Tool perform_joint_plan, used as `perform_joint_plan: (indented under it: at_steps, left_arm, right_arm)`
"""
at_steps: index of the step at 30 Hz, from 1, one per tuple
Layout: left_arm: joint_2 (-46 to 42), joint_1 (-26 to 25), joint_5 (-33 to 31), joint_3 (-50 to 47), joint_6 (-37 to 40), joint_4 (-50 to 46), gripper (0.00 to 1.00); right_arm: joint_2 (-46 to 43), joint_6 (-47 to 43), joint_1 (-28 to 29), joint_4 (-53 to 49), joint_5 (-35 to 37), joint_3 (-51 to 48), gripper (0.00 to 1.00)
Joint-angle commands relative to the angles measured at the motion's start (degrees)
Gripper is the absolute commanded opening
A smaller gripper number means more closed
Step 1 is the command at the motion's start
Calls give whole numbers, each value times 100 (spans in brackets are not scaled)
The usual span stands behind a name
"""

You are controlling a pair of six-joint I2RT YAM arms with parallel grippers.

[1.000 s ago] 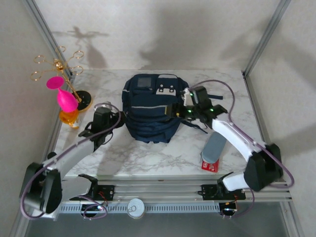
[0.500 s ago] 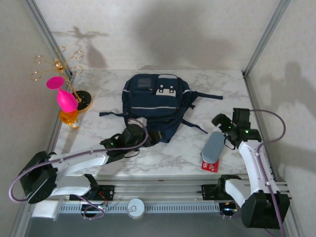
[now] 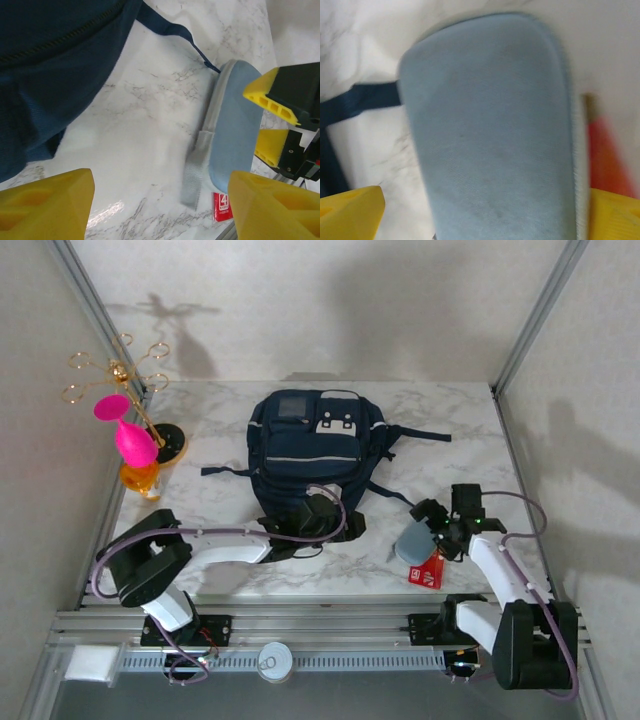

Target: Pack the student bag

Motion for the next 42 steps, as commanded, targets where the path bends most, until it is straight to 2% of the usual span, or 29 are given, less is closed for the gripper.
perform_joint_plan:
  at_steps: [1, 4, 7, 9, 12, 17, 22, 24, 28, 34, 37, 42]
  left_arm:
    - [342, -43, 439, 278, -279, 777, 70]
    - [763, -99, 658, 510, -341, 1050, 69]
    - [1169, -110, 405, 911, -176, 640, 65]
    - [1395, -128, 365, 1186, -31, 467, 64]
    - [1743, -128, 417, 1482, 48, 364, 59]
    - [2128, -132, 518, 1690, 1, 278, 54]
    - [2265, -137, 652, 1731, -35, 325, 52]
    - [2286, -137, 638, 1762, -35, 278, 51]
    - [2294, -137, 627, 1781, -5, 278, 51]
    - [2185, -147, 654, 1828, 20, 76, 51]
    - [1947, -146, 664, 1865, 160, -128, 54]
    - [1081, -117, 329, 1790, 698, -944, 61]
  right_arm:
    - [-53, 402, 396, 630, -471, 16, 99]
    - [92, 270, 423, 762, -777, 42, 98]
    - [228, -131, 325, 546, -549, 157, 96]
    - [324, -326, 98, 571, -676, 61, 94]
    - [400, -558, -152, 1132, -1321, -255, 81]
    - [323, -795, -182, 1413, -1581, -336, 63]
    - [134, -747, -313, 1863, -1919, -590, 41]
    - [148, -781, -357, 1877, -1948, -581, 33]
    - [260, -843, -366, 2048, -2103, -637, 28]
    - [210, -1032, -448, 1728, -1998, -447, 17]
    - [7, -1105, -512, 1452, -1968, -280, 11]
    - [-420, -1275, -542, 936, -1780, 112, 4]
